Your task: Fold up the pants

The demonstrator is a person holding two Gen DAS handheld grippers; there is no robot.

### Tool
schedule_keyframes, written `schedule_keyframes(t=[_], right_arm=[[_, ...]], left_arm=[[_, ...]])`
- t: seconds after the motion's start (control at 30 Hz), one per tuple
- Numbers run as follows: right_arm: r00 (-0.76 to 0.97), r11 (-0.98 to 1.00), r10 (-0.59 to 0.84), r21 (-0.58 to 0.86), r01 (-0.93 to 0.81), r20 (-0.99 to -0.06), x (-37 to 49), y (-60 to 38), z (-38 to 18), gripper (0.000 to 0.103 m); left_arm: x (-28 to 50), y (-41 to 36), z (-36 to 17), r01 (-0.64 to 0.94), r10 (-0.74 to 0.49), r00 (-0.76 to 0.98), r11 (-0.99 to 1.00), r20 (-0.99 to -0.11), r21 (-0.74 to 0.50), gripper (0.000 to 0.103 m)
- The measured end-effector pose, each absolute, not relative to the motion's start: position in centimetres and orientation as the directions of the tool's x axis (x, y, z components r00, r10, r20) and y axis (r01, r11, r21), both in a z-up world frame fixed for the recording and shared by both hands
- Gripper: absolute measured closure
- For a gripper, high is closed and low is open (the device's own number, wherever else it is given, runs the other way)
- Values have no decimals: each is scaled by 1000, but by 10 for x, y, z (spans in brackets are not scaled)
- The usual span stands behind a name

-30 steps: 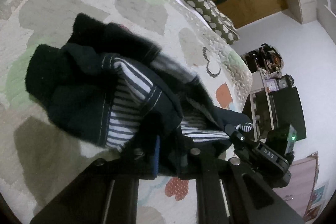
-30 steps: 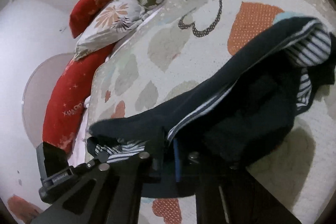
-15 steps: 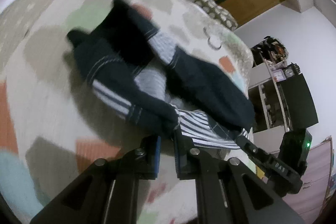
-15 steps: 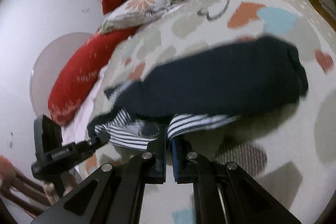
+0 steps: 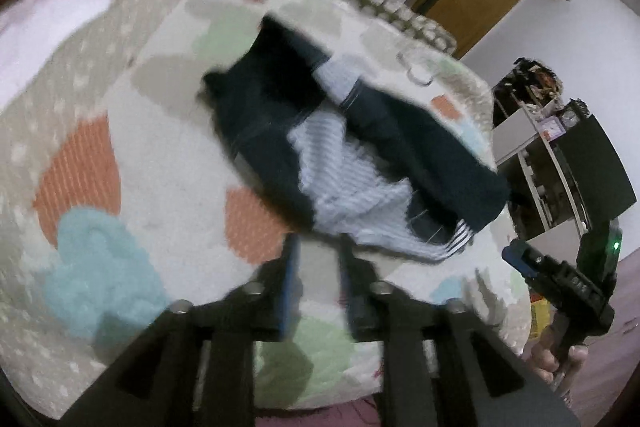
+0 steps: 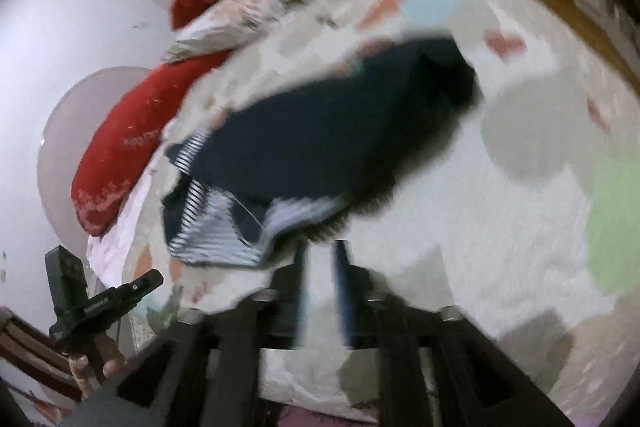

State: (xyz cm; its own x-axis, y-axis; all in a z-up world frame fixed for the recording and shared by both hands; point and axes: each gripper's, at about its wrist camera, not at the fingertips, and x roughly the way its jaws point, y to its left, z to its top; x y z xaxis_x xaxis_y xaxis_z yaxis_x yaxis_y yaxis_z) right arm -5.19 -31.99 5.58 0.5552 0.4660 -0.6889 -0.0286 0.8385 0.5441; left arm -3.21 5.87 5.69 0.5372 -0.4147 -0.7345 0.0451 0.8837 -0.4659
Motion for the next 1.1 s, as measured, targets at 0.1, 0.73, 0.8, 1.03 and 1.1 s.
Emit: schedule_keyframes(t=[0.1, 0.73, 0.8, 1.03, 1.1], right_arm=[[574, 897, 418, 421, -136, -704, -36, -286, 77, 34], [663, 910, -124, -350, -220, -739, 135, -193, 97, 99], [658, 917, -217, -381, -115, -721, 179, -200, 98, 91], [602, 990, -131, -136, 36, -788, 208, -257, 107, 37], [620, 997, -80, -63, 49, -780, 186, -276, 116, 27]], left_arm=[[-16, 44, 68, 80, -393, 573, 900, -719, -429, 52], [24, 18, 8, 121, -278, 553, 960, -785, -254, 52], [24, 17, 8, 122, -275, 554, 961, -786, -250, 52], [24, 16, 8, 127, -282, 558, 959, -781, -255, 48], [24, 14, 8, 124, -283, 561, 958, -778, -258, 45]])
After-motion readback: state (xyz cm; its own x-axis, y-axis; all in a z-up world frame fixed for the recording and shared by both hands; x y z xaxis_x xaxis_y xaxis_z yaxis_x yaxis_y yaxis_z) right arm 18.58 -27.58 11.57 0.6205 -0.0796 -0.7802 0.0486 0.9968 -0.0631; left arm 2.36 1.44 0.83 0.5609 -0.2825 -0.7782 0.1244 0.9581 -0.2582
